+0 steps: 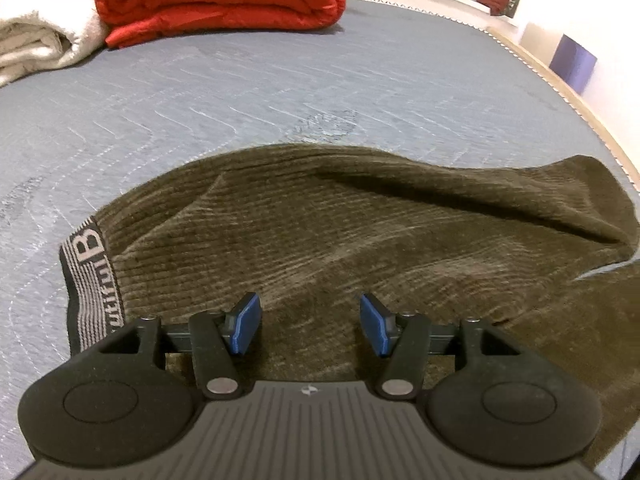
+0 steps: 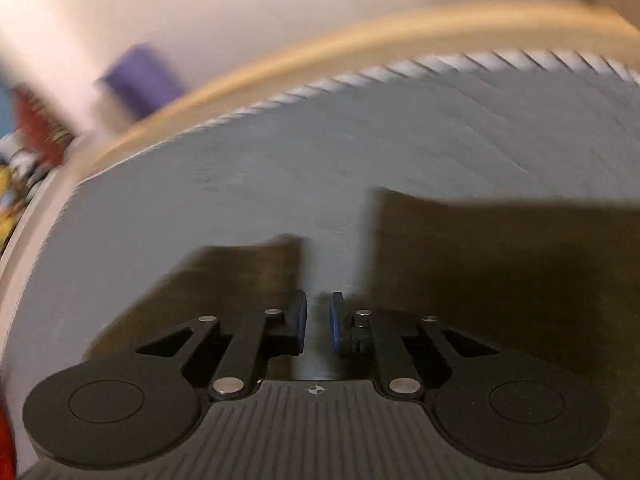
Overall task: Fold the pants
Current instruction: 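Grasp the waistband with the left gripper and straighten it while the right gripper withdraws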
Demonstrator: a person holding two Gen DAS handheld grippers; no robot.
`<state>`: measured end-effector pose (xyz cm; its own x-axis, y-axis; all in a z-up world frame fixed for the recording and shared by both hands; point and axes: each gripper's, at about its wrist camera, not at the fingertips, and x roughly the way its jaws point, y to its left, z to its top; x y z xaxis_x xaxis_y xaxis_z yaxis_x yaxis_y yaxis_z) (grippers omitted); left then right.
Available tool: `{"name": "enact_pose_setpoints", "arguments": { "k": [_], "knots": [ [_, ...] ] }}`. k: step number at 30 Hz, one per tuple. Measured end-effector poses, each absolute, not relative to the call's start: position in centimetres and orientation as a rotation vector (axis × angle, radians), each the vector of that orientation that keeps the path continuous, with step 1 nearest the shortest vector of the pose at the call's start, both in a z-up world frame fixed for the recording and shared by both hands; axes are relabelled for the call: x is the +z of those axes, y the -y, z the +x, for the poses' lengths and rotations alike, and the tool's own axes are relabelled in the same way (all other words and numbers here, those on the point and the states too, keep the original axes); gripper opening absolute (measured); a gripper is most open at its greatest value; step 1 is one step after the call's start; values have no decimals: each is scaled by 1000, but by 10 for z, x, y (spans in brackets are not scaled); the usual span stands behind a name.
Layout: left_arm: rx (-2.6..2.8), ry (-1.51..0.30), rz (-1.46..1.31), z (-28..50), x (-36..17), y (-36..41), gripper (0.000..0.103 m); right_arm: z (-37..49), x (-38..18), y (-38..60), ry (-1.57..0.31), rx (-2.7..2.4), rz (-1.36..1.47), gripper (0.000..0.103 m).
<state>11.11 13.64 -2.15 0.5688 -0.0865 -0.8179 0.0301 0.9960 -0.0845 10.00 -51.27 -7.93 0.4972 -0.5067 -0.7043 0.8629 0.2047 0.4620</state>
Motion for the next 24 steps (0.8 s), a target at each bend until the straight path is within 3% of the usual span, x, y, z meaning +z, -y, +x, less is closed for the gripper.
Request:
{"name": "enact_pose_setpoints", "arguments": {
  "k": [3, 5, 16, 24],
  "knots": [
    [-111, -994, -82, 110, -29, -140, 52, 97, -63, 514, -405, -998, 928, 17],
    [-88, -1078, -14, 110, -48, -139, 36, 90, -47, 504, -369, -961, 854, 36],
    [-30, -1079, -47, 88, -56, -181, 30, 40, 40, 461, -234, -636, 631, 48],
    [23, -942, -145, 60, -5, -201, 34, 3, 93, 426, -223, -445, 495, 53]
  ]
}}
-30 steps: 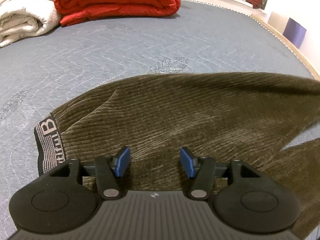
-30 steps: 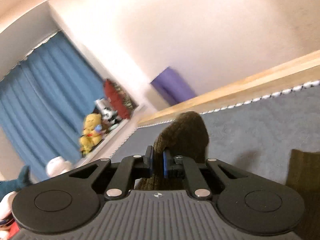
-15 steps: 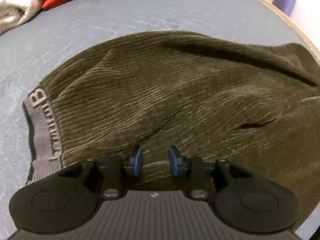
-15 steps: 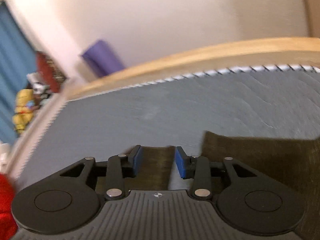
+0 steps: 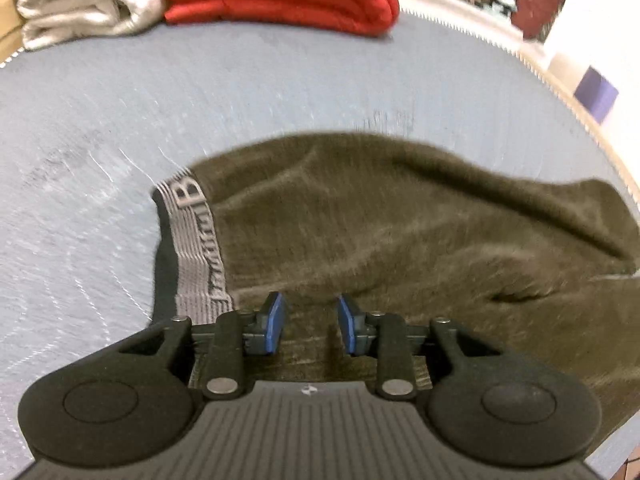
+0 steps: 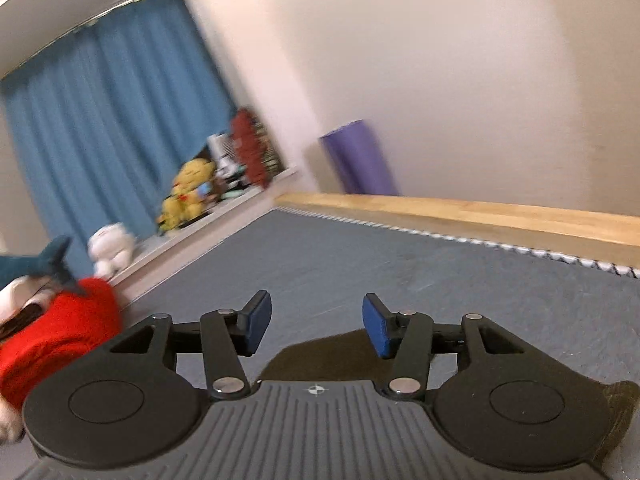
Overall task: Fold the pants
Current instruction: 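Grasp the waistband with the left gripper and straighten it while the right gripper withdraws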
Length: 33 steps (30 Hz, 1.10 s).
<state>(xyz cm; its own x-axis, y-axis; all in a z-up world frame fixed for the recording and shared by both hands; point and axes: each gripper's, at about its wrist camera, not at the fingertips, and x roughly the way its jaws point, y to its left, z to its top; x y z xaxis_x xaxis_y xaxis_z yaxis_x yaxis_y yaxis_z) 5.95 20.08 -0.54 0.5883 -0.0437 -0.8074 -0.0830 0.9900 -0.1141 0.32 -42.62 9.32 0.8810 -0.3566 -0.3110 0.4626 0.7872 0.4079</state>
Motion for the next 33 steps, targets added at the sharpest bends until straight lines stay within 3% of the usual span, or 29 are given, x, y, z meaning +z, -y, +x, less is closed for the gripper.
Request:
{"name": "enact_pose_setpoints", "arguments": {
  "k": [7, 13, 15, 30, 33],
  "knots": [
    [85, -881, -203, 53, 14, -224, 35, -12, 105, 347, -383, -241, 373, 64],
    [211, -934, -208, 57, -4, -251, 35, -10, 39, 251, -587, 79, 141, 62],
    [230, -952, -206, 59, -9, -255, 40, -2, 19, 223, -669, 94, 46, 62],
    [232, -899, -213, 76, -6, -244, 44, 13, 15, 194, -701, 193, 48, 66],
    [227, -841, -291, 78, 2, -255, 37, 15, 14, 192, -702, 195, 53, 66]
  ]
}}
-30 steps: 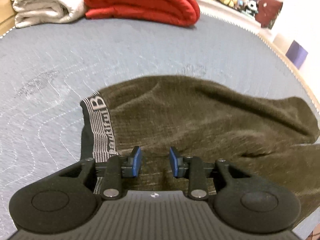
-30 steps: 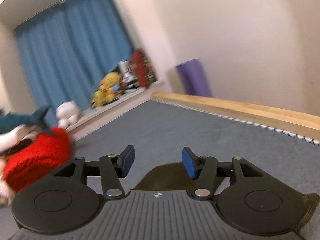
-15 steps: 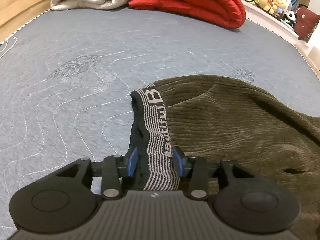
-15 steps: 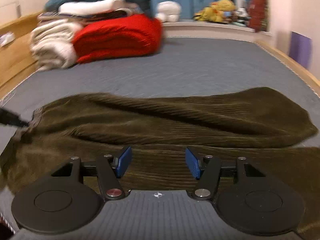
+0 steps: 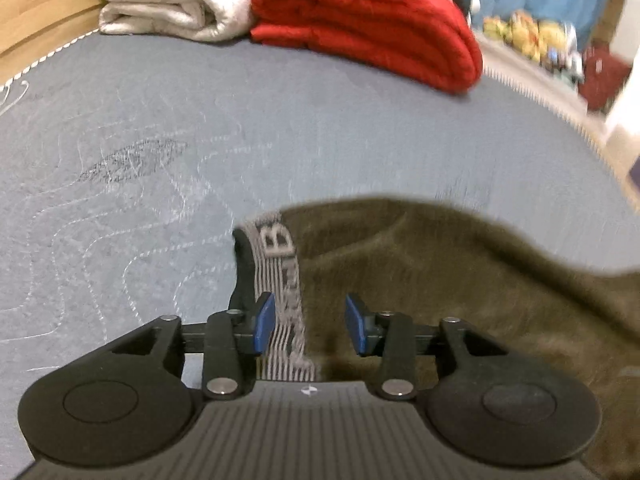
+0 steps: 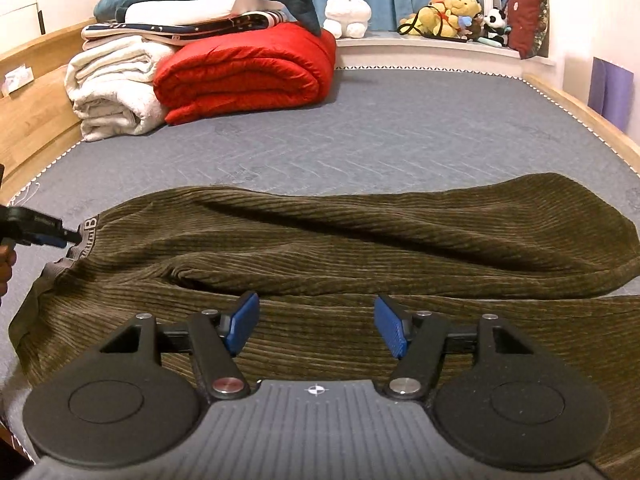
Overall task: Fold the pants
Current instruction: 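Grasp the waistband with the left gripper and straighten it while the right gripper withdraws, then grasp the striped waistband edge with the left gripper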
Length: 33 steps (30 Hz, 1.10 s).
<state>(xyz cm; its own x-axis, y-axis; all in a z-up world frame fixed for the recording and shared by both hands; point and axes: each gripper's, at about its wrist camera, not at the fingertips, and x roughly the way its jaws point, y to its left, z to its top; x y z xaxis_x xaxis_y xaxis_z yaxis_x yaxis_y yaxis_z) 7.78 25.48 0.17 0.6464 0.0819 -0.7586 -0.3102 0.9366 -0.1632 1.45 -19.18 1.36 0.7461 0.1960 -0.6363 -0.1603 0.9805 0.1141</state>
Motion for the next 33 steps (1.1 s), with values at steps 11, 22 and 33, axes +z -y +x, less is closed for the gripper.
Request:
{"name": "enact_pose_setpoints", "arguments": {
  "k": [11, 22, 33],
  "knots": [
    [203, -783, -253, 153, 0, -275, 49, 22, 23, 207, -704, 181, 138, 67],
    [29, -843, -138, 219, -45, -261, 71, 27, 27, 227, -723, 162, 190, 69],
    [-65, -787, 56, 180, -32, -224, 11, 38, 22, 256, -757, 70, 233, 69]
  ]
}}
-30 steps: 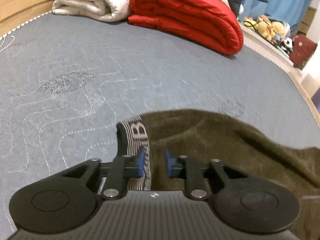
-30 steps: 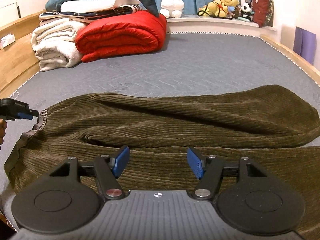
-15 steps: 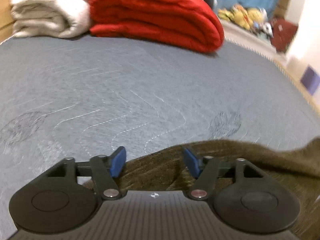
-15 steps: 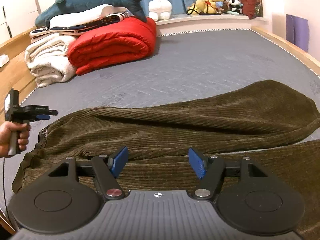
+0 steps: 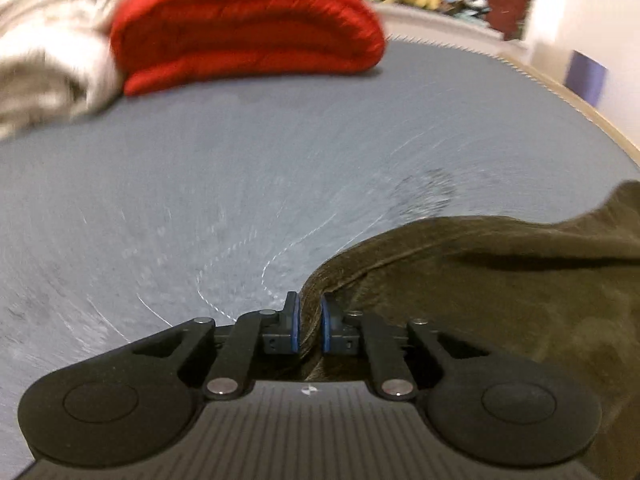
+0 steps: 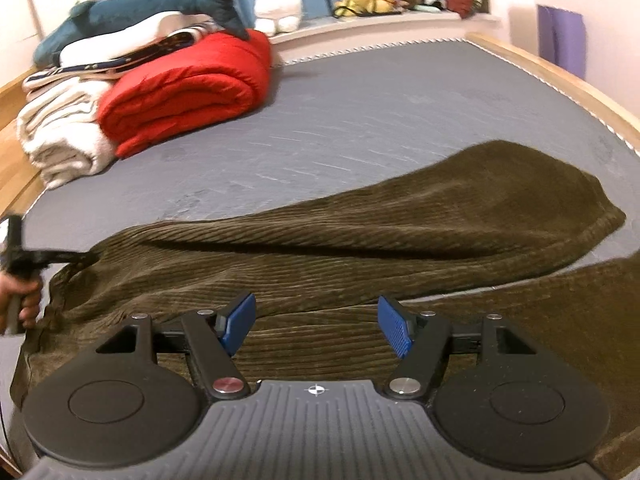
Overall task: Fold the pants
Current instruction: 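Grasp the striped waistband edge with the left gripper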
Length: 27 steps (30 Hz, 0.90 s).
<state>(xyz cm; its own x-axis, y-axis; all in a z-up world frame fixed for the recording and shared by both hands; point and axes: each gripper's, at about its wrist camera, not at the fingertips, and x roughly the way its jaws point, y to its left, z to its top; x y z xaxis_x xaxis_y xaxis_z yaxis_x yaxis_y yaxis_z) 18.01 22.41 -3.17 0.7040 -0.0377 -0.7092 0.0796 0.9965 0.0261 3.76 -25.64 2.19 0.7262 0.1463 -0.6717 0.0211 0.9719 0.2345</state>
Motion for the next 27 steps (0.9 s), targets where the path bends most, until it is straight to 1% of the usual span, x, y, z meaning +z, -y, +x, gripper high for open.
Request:
{"name": "enact_pose_setpoints", "arguments": {
  "k": [4, 7, 10, 12, 14, 16, 18, 20, 21, 22, 24, 26, 27],
  "knots": [
    [-76, -704, 88, 123, 5, -205, 11, 41, 19, 261, -769, 39, 281, 69],
    [-74, -685, 117, 70, 18, -186, 10, 42, 14, 260, -787, 22, 310, 69],
    [-72, -732, 136, 19, 11, -170, 10, 40, 11, 257, -810, 26, 346, 69],
    [-75, -803, 139, -7, -1, -162, 11, 38, 10, 252, -817, 31, 347, 69],
    [-97, -886, 129, -19, -12, -155, 12, 35, 10, 247, -818, 32, 337, 69],
    [-100, -909, 101, -21, -12, -155, 14, 31, 10, 242, -819, 36, 330, 69],
    [-97, -866, -13, -23, 0, -169, 23, 28, 10, 240, -820, 36, 332, 69],
    [-89, -851, -163, -22, 7, -188, 43, 24, 10, 240, -820, 36, 334, 69],
    [-93, -868, -263, -21, 6, -200, 46, 22, 10, 241, -819, 35, 335, 69],
    [-101, -897, -344, -18, 2, -208, 49, 20, 10, 243, -819, 36, 336, 69],
    [-115, -995, -488, -6, -16, -220, 50, 17, 9, 247, -824, 33, 335, 69],
    [-112, -1081, -572, 2, -34, -225, 51, 16, 6, 251, -831, 23, 341, 69],
    [-84, -1089, -584, 6, -39, -228, 51, 16, 5, 253, -835, 17, 345, 69]
  ]
}}
